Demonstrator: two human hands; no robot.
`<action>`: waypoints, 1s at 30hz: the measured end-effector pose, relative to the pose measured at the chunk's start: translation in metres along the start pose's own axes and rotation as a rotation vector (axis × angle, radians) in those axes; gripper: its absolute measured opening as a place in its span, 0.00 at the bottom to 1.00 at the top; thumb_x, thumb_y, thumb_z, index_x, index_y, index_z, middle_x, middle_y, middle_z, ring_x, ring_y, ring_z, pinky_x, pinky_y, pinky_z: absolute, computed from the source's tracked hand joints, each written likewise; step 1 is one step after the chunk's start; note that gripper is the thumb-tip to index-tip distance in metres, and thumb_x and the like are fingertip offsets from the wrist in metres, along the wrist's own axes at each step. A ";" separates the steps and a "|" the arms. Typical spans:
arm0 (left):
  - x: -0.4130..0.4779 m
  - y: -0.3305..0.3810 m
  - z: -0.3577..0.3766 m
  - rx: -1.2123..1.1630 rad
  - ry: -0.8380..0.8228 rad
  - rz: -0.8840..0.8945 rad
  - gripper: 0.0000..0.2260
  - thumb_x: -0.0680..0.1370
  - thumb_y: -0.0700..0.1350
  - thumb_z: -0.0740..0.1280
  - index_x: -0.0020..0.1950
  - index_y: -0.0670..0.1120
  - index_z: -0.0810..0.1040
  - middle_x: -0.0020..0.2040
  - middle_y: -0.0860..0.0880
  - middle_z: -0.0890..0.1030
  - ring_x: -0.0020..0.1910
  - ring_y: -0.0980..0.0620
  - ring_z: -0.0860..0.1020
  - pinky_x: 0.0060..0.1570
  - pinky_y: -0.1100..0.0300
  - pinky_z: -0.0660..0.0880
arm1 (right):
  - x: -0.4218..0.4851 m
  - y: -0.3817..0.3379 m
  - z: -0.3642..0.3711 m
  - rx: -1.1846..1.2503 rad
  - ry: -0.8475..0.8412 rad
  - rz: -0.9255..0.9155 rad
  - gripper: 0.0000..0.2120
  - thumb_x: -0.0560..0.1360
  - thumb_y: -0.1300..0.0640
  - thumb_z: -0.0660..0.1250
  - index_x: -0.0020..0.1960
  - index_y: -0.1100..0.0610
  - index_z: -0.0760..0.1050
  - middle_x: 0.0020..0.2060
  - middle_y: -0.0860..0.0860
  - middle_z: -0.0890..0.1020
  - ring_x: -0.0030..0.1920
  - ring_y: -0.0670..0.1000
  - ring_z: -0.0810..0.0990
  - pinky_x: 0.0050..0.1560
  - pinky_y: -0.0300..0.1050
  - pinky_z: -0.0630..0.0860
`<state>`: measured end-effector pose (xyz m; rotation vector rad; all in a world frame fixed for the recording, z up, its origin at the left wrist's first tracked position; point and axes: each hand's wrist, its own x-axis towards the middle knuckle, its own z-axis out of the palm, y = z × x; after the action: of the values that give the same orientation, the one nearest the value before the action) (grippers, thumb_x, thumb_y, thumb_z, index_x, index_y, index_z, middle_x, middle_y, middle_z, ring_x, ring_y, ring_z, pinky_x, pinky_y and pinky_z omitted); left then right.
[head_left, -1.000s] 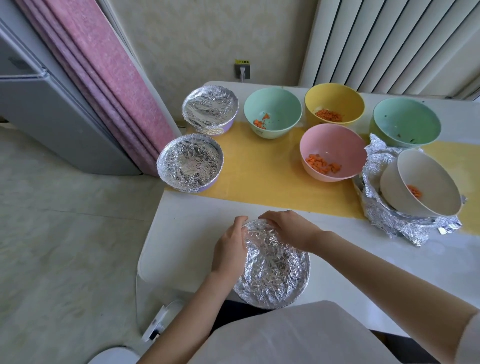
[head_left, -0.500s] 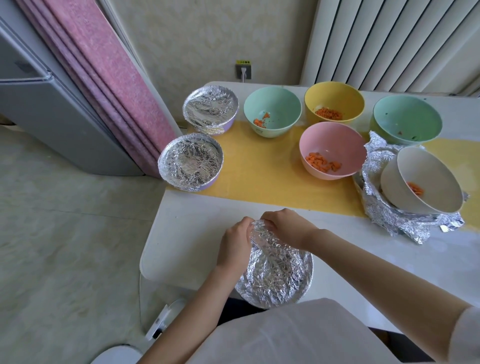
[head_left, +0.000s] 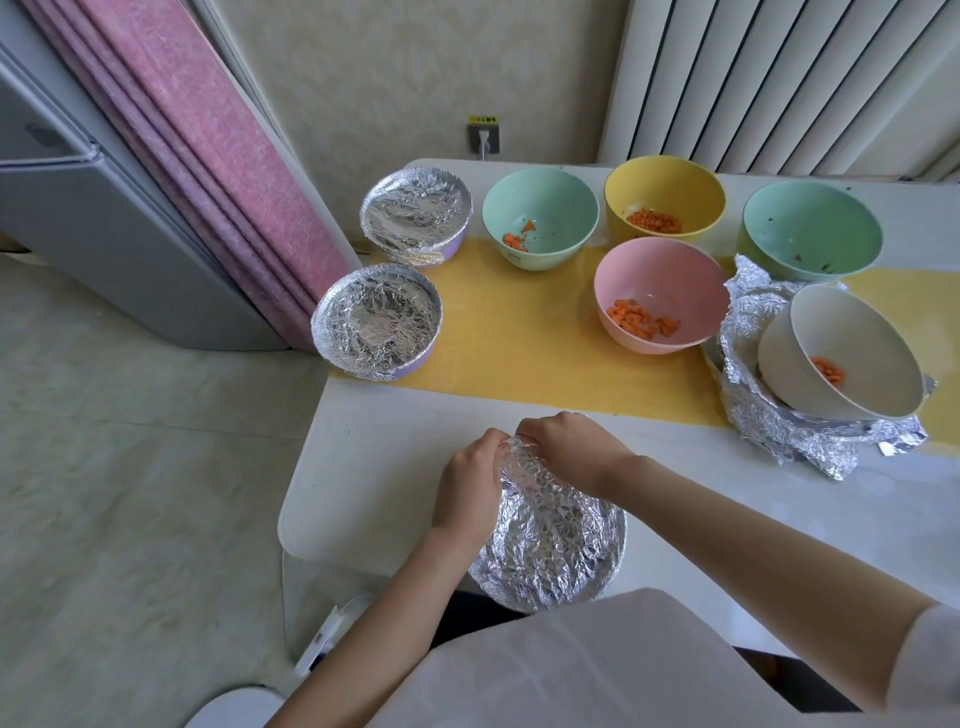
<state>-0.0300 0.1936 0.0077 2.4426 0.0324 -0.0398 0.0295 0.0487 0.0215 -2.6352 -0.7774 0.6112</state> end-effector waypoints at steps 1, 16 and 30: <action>0.000 0.000 0.000 -0.001 0.003 -0.003 0.08 0.79 0.35 0.59 0.53 0.39 0.76 0.45 0.40 0.82 0.44 0.40 0.79 0.39 0.49 0.74 | 0.000 0.000 -0.001 0.022 0.002 -0.003 0.09 0.78 0.64 0.56 0.54 0.59 0.74 0.44 0.58 0.81 0.44 0.59 0.78 0.40 0.47 0.68; -0.009 -0.007 0.000 -0.053 0.035 -0.080 0.16 0.78 0.30 0.58 0.59 0.44 0.78 0.50 0.45 0.83 0.51 0.49 0.81 0.47 0.68 0.71 | -0.005 0.007 0.003 0.236 0.012 0.062 0.13 0.81 0.61 0.53 0.58 0.60 0.75 0.47 0.56 0.82 0.42 0.54 0.76 0.42 0.43 0.66; 0.005 0.000 0.001 -0.089 0.053 -0.151 0.11 0.80 0.37 0.58 0.57 0.41 0.78 0.43 0.42 0.82 0.42 0.44 0.79 0.39 0.62 0.68 | -0.018 0.009 0.006 0.388 0.131 0.159 0.15 0.82 0.57 0.53 0.62 0.61 0.72 0.47 0.58 0.81 0.44 0.56 0.77 0.43 0.40 0.62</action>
<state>-0.0247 0.1931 0.0071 2.3474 0.2370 -0.0395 0.0165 0.0324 0.0186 -2.3600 -0.3678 0.5592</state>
